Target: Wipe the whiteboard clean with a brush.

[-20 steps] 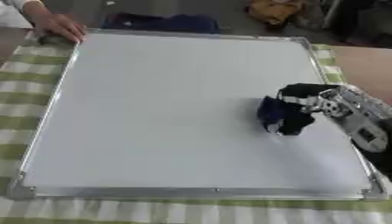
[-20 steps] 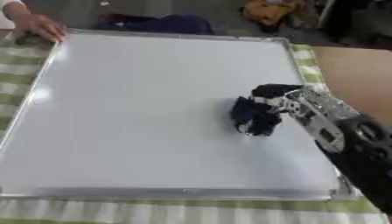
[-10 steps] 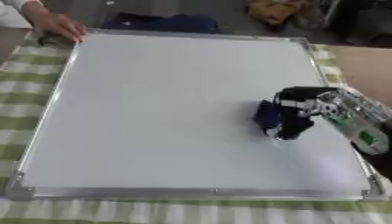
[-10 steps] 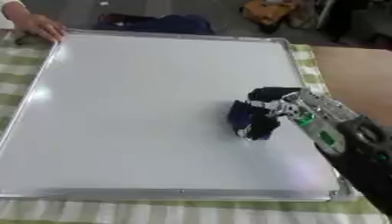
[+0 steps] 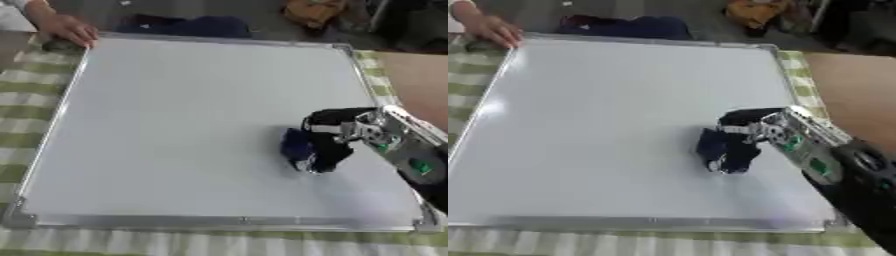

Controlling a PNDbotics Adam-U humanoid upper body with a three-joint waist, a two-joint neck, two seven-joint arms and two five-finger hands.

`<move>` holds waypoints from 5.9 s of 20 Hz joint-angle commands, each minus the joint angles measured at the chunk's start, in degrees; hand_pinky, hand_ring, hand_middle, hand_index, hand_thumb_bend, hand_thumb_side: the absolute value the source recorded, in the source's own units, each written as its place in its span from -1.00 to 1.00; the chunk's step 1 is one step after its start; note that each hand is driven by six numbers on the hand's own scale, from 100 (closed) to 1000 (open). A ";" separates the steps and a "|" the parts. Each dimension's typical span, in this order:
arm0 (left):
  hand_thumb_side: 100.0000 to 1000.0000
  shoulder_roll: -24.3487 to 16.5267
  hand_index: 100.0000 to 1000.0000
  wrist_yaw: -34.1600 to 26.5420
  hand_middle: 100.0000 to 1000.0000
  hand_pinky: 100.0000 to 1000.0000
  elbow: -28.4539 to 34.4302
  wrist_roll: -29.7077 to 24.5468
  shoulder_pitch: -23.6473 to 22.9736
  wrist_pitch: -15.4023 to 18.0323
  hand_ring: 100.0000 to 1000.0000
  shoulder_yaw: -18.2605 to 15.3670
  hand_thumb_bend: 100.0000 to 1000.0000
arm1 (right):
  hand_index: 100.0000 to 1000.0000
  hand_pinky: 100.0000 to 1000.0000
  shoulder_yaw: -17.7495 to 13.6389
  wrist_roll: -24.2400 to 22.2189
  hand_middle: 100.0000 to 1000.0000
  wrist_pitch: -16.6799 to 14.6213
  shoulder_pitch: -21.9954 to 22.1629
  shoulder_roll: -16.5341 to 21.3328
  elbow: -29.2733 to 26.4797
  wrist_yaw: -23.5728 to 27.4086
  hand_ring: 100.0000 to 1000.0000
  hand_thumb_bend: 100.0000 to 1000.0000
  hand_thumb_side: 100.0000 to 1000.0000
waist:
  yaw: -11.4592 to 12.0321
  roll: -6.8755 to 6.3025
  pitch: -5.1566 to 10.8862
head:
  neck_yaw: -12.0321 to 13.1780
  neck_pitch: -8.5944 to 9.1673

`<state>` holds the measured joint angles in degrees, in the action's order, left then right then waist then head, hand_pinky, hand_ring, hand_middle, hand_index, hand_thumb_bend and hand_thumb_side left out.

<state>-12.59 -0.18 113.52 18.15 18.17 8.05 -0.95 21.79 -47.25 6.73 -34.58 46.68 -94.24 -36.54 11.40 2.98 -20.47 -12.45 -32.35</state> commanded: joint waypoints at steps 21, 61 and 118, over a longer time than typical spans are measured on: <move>1.00 -0.55 0.58 -0.02 0.50 0.22 1.07 -0.40 0.58 0.05 0.55 0.05 -0.78 | -0.66 0.27 0.76 -0.77 0.38 1.06 -0.13 1.56 -1.14 -1.82 0.56 -0.89 0.13 | 0.24 -0.15 0.99 | -0.18 0.72; 1.00 -0.55 0.58 0.16 0.50 0.22 1.07 -0.76 0.58 -0.09 0.55 0.05 -0.80 | -0.67 0.21 -5.65 8.28 0.27 4.81 -3.76 -1.14 18.27 -6.45 0.52 -1.00 -0.02 | 0.47 -0.22 0.45 | 0.12 1.11; 1.00 -0.24 0.58 -0.30 0.50 0.21 1.07 -1.60 0.63 -0.26 0.55 0.42 -0.77 | -0.78 0.03 0.29 -1.11 -0.41 -2.06 -7.11 -6.37 -2.93 0.86 0.21 -1.00 -0.72 | 0.67 -0.05 2.21 | 0.76 -0.83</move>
<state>-12.52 -0.46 113.52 16.78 18.21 7.70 -0.59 22.31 -48.17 6.03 -40.64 39.65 -97.39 -34.75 12.04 3.04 -19.18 -11.47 -32.71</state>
